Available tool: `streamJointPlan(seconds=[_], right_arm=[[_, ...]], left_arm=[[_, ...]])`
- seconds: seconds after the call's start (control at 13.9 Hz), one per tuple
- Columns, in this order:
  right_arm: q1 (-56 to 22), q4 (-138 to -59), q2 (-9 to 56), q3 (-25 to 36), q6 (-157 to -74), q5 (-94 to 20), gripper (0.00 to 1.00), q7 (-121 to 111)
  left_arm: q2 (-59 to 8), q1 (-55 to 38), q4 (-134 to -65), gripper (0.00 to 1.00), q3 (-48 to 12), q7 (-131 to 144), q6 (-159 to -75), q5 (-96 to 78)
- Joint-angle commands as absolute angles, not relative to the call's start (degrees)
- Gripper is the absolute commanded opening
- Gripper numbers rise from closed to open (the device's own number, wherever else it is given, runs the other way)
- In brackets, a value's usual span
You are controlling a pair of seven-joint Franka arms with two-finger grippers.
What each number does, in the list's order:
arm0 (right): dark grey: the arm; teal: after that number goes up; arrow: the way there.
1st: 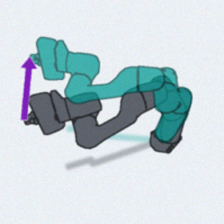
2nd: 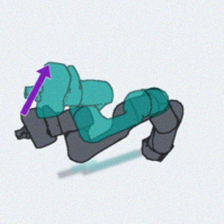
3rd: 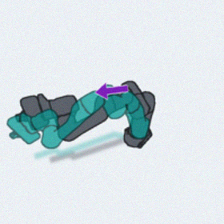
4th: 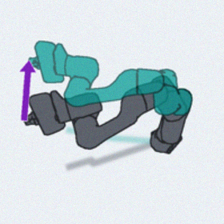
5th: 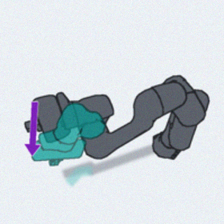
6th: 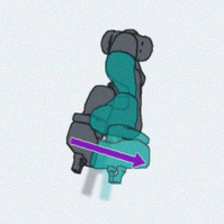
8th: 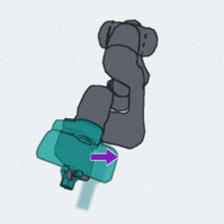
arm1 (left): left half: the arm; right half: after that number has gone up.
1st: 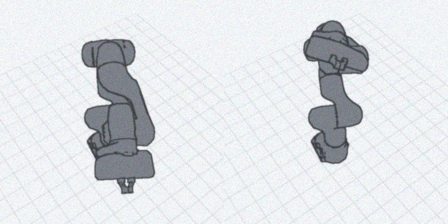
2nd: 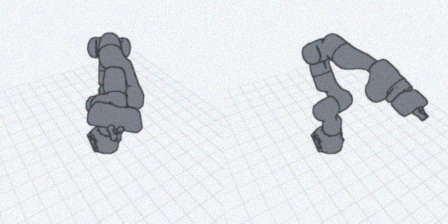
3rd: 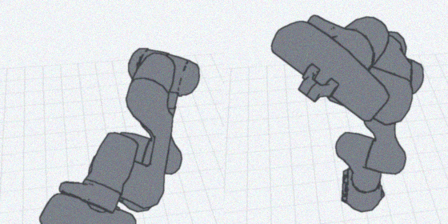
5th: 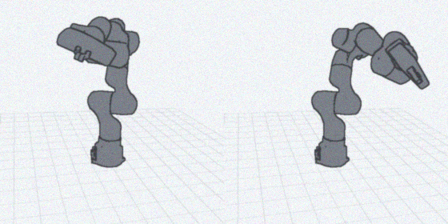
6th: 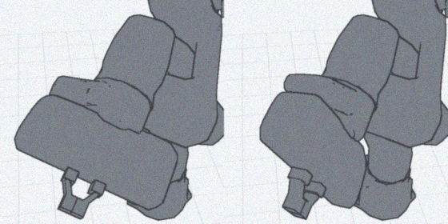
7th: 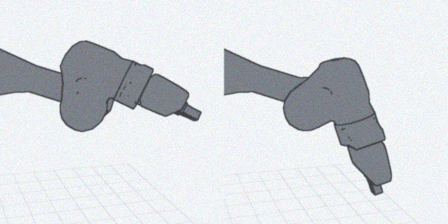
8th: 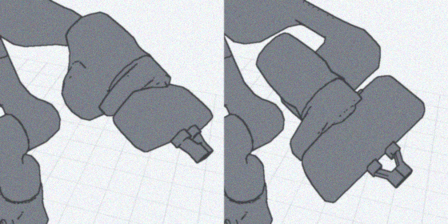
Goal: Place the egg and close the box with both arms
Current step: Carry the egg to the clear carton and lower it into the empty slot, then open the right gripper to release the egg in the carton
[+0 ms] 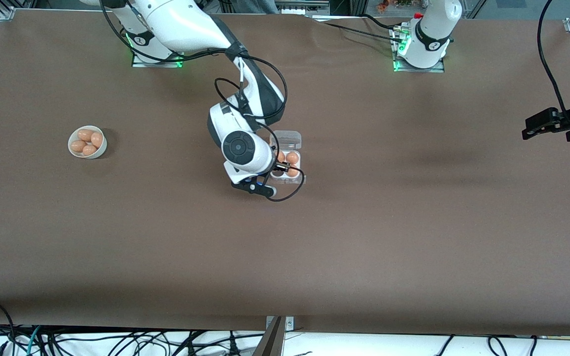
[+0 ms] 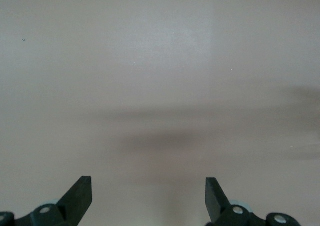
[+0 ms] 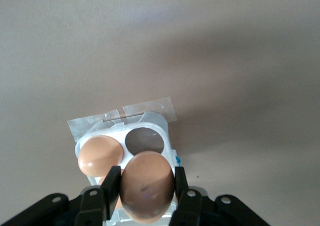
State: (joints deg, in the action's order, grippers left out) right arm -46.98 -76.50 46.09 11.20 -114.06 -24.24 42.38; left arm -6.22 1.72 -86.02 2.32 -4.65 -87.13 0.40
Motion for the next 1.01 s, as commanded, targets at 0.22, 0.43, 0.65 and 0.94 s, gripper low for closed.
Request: streamJointPlan(seconds=[0.22, 0.43, 0.65, 0.94], right_arm=[[-48.0, -74.8, 47.9, 11.3, -114.3, -25.7, 0.35, 43.3], [-47.9, -74.8, 48.0, 9.9, -114.4, -26.1, 0.36, 43.7], [-47.9, -74.8, 48.8, 9.6, -116.2, -26.2, 0.37, 43.8], [-47.9, -74.9, 48.9, 9.6, -116.6, -26.0, 0.67, 43.5]], left_arm=[[-6.6, 1.8, -84.8, 1.0, 2.2, -4.1, -86.1, 0.0], [-6.6, 1.7, -84.8, 1.0, 2.2, -4.1, -86.1, 0.0], [-6.9, 1.4, -84.8, 1.0, 2.2, -4.0, -86.1, -0.2], [-6.9, 1.4, -84.8, 1.0, 2.2, -4.0, -86.1, -0.3]])
